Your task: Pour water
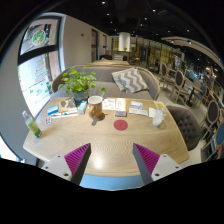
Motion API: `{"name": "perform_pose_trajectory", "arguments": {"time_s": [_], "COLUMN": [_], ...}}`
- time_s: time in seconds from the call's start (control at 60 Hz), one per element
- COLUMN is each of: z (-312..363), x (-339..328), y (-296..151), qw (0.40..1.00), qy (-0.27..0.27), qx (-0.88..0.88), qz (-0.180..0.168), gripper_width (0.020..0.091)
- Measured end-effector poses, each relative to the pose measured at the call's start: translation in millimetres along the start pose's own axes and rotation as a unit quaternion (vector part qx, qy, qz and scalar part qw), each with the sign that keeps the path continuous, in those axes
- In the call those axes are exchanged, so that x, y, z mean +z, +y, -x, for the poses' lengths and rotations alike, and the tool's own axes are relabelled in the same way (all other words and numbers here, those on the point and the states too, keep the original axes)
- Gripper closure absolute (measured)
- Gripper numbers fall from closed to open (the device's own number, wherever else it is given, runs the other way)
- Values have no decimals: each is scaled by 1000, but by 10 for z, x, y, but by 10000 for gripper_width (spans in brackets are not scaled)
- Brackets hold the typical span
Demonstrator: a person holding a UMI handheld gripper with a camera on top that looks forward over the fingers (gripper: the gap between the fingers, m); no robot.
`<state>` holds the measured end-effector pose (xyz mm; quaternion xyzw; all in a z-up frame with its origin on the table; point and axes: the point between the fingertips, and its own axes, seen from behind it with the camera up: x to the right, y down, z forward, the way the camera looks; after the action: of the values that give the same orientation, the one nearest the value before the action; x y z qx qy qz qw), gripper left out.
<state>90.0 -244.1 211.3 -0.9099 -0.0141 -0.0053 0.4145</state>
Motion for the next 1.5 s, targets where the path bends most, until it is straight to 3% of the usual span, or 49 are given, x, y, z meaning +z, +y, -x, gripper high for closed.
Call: {"name": "perform_pose_trajectory", "arguments": {"time_s": [0.35,0.633,0.933,1.1,1.217,1.3,1.433,1.483,1.5], "z": [660,2161,4094,4740,4889,4951,5028,5031,5034], "x": [31,88,500,1008,1486,1756,2036,2083,2105], "y": [448,789,553,185,44,-22,13,20,8], "qw": [999,999,995,990,990,991,991,991,990], "qy": [-5,-28,-87,-111,-93,-81,-76,-74,-74], "qx": [-20,-14,-29,-17,-23,-26,-32,-32,-31], "qz": [30,32,-35,-88,-103,-108,-107,-109,-112], "gripper_width": [251,249,246,240,243,291,454,570,571]}}
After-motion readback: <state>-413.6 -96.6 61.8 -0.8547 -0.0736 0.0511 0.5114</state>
